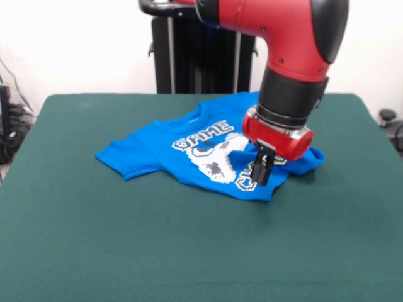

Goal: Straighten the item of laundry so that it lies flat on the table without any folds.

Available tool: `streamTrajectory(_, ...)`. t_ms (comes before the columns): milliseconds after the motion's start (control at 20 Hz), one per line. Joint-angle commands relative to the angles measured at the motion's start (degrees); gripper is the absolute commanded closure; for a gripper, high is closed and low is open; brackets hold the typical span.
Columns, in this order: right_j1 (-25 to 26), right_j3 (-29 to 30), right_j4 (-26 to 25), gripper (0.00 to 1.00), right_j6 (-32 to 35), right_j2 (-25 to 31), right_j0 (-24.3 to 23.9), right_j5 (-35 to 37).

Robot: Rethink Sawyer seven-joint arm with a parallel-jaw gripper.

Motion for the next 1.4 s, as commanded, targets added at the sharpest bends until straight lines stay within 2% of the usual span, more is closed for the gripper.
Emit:
streamTrajectory(50, 4.71, 5.50, 0.00, 1.00, 6.15, 9.47, -0.66, -3.10)
streamTrajectory(250, 6.26, 5.48, -0.69, 1.00, 6.15, 10.42, -1.12, -5.16)
streamTrajectory(700, 13.90, -0.51, 3.22, 1.00, 11.30, 2.86, 4.74, -6.89)
streamTrajectory(950, 16.86, -2.67, 7.98, 1.00, 16.24, -4.94, 11.07, -2.80)
streamTrajectory(1100, 18.03, -3.47, 10.15, 1.00, 16.84, -7.47, 12.91, -1.29)
streamTrajectory(1200, 19.01, -3.95, 11.04, 1.00, 15.89, -9.10, 13.82, -2.47)
streamTrajectory(1400, 24.37, -4.78, 14.89, 1.00, 17.50, -19.08, 20.41, -9.32)
